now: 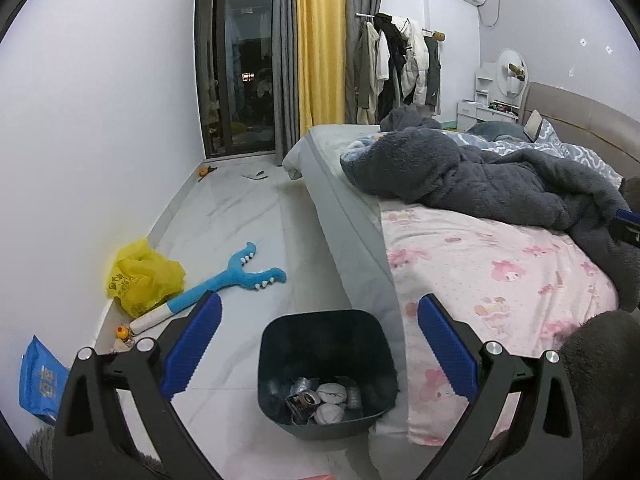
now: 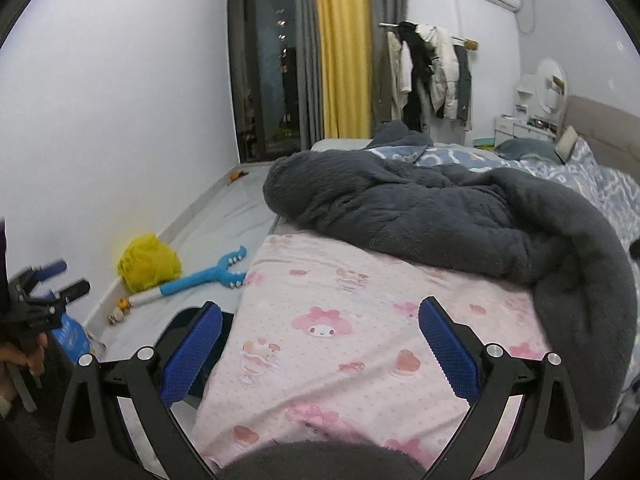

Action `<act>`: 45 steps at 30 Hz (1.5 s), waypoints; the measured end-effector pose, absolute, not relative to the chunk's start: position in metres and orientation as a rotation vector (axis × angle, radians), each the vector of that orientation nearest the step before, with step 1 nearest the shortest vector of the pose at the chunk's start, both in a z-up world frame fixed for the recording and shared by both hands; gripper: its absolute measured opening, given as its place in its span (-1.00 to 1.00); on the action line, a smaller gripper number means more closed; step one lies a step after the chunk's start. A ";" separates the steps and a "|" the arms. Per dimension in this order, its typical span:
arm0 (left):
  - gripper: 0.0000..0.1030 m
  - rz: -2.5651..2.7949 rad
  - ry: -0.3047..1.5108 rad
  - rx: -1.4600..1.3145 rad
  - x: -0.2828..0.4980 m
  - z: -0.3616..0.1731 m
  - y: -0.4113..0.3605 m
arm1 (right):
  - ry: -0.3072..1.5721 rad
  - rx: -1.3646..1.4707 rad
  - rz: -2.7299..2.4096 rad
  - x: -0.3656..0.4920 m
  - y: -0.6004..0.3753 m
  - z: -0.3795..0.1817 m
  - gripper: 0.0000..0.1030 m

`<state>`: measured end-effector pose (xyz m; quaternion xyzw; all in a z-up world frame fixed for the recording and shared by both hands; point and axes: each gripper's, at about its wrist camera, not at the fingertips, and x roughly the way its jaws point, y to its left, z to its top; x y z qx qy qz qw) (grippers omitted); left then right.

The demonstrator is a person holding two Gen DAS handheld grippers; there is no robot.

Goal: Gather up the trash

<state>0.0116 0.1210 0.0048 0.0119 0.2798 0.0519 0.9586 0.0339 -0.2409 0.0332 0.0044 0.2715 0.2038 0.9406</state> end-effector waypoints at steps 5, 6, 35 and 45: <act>0.94 0.091 0.570 0.028 0.007 0.003 0.113 | 0.551 0.024 0.458 0.034 -0.242 0.031 0.93; 0.94 0.088 0.577 0.019 0.009 0.002 0.113 | 0.552 0.021 0.463 0.034 -0.241 0.031 0.93; 0.94 0.086 0.600 0.056 0.012 -0.005 0.105 | 0.542 0.053 0.491 0.029 -0.244 0.032 0.93; 0.94 0.087 0.600 0.055 0.012 -0.005 0.106 | 0.543 0.053 0.490 0.029 -0.243 0.031 0.93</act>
